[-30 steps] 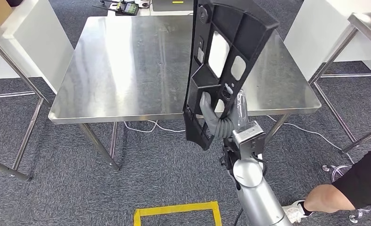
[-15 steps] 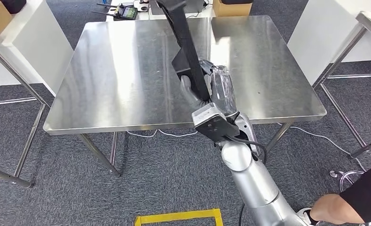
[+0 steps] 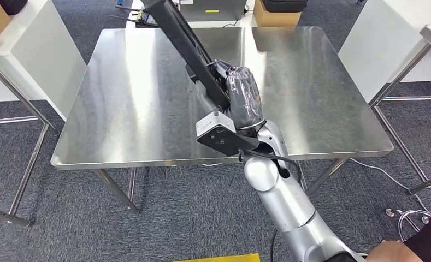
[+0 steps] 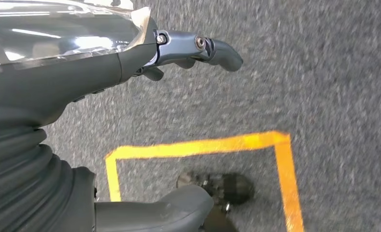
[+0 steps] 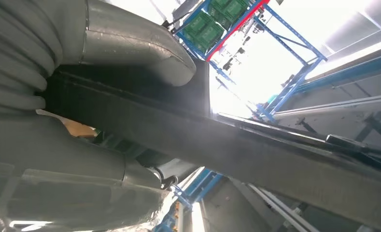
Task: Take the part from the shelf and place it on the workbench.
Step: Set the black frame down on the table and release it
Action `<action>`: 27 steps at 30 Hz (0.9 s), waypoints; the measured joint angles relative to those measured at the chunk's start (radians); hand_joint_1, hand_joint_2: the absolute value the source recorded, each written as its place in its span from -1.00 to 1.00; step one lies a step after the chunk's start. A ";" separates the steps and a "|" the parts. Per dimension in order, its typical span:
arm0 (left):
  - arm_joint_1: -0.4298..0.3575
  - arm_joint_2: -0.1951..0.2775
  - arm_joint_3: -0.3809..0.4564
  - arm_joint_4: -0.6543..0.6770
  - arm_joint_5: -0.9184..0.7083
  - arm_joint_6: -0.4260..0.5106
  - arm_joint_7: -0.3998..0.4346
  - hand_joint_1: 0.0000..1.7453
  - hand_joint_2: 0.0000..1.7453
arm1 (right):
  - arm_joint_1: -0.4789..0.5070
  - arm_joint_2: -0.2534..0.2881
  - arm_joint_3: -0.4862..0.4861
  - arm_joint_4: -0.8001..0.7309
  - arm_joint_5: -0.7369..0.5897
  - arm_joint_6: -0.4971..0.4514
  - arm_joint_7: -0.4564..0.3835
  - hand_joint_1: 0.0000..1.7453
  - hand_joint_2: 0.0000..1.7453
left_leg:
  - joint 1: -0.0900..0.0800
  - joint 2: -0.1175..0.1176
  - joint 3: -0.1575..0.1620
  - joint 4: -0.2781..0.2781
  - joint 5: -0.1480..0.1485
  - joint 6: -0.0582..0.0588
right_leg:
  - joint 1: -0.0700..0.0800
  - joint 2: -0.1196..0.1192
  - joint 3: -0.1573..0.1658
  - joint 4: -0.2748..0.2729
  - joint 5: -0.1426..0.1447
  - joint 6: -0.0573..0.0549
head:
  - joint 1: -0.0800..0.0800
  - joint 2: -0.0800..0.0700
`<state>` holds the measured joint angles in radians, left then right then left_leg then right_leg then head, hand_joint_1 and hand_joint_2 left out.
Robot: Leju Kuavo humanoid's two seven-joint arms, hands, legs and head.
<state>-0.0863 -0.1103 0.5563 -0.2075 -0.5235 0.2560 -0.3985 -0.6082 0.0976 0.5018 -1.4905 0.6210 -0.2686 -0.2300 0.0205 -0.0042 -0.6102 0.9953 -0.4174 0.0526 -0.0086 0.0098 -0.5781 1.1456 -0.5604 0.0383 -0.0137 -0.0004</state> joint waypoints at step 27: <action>0.009 0.020 0.002 0.000 -0.011 -0.047 -0.005 -1.00 1.00 | -0.053 0.047 0.039 0.161 0.239 0.019 0.128 1.00 1.00 | -0.014 0.000 -0.026 0.008 0.011 -0.019 | 0.006 0.002 0.046 -0.167 0.084 -0.022 | 0.004 0.000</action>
<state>-0.0770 -0.0907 0.5578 -0.2075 -0.5341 0.2090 -0.4038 -0.6612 0.1442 0.5406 -1.3299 0.8598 -0.2497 -0.1023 0.0063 -0.0044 -0.6357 1.0030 -0.4060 0.0338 -0.0026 0.0118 -0.5321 0.9788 -0.4762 0.0164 -0.0102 -0.0003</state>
